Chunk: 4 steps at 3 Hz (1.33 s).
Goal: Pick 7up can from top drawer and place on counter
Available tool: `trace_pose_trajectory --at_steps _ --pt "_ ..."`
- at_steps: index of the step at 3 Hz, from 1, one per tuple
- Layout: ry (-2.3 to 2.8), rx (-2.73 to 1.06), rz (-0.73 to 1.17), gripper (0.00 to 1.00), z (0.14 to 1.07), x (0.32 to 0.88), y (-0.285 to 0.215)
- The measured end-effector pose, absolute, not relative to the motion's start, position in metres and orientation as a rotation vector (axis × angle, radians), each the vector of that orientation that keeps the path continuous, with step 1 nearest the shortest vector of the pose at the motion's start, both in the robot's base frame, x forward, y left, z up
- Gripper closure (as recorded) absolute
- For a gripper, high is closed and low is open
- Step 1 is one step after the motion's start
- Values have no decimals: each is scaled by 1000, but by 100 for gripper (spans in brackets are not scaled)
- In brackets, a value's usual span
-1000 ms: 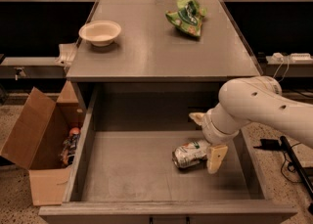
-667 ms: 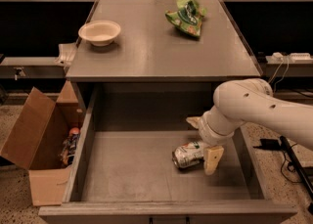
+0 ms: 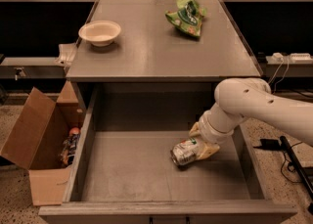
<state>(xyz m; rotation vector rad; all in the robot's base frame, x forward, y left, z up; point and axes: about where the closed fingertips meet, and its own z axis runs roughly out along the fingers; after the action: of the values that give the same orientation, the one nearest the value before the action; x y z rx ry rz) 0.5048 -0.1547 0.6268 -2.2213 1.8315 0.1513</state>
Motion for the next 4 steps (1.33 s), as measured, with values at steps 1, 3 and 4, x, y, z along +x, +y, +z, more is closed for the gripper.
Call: trace_pose_trajectory --at_steps 1,3,4 --pt "1829 -2128 248 71 631 507 -159" --pt "1653 -1800 290 100 772 522 -182" --pt "1573 -1757 209 100 849 527 -187"
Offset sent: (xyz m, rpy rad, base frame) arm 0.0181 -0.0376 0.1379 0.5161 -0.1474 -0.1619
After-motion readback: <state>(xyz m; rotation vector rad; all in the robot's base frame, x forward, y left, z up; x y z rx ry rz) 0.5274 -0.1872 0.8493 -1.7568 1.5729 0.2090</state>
